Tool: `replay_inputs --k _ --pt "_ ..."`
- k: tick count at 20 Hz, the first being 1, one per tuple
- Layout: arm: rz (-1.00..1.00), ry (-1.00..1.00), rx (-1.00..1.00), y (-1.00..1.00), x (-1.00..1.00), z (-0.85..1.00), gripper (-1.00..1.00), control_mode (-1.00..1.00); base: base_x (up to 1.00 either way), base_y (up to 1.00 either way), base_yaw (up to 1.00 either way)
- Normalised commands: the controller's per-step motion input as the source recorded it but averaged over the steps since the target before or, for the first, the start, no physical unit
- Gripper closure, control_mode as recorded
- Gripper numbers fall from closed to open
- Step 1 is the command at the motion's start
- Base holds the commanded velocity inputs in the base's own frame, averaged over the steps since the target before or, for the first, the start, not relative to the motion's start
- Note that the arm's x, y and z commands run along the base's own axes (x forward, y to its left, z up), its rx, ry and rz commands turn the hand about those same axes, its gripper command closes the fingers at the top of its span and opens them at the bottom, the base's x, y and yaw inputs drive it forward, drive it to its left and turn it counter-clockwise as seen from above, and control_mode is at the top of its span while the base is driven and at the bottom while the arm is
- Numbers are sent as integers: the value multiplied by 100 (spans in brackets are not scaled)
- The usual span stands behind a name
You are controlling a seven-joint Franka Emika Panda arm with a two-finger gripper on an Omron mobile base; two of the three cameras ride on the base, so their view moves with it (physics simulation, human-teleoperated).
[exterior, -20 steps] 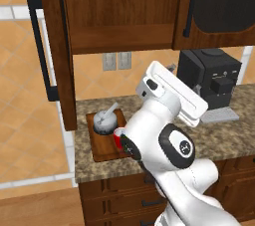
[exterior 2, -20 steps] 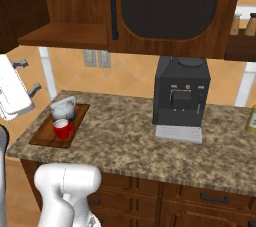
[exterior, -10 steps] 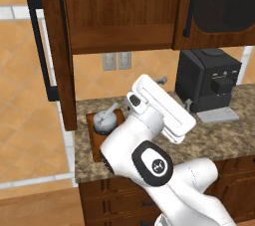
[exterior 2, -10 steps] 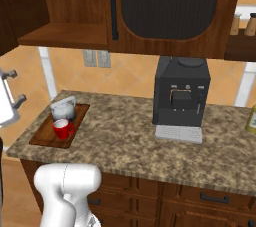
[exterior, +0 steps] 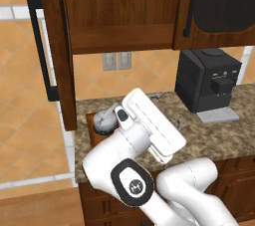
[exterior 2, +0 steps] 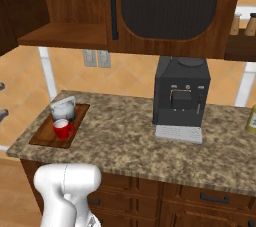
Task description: Pick the kettle from the counter and place it on the tray. Then pick the mug from the cabinet and place it on the tray. Then close the cabinet doors.
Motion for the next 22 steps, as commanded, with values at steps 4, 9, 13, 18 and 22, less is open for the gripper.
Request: replay_inputs --k 4,9,13,18,22 --pt "-3 0 -12 47 -2 -20 -100 -100 0 0 0" --pt "0 0 -20 47 0 -36 -100 -100 0 0 0" --pt "0 0 -15 59 0 -20 -100 -100 0 0 0" --pt "0 9 -10 68 12 -5 -100 -100 0 0 0" --pt "0 9 -4 62 27 -4 -100 -100 0 0 0"
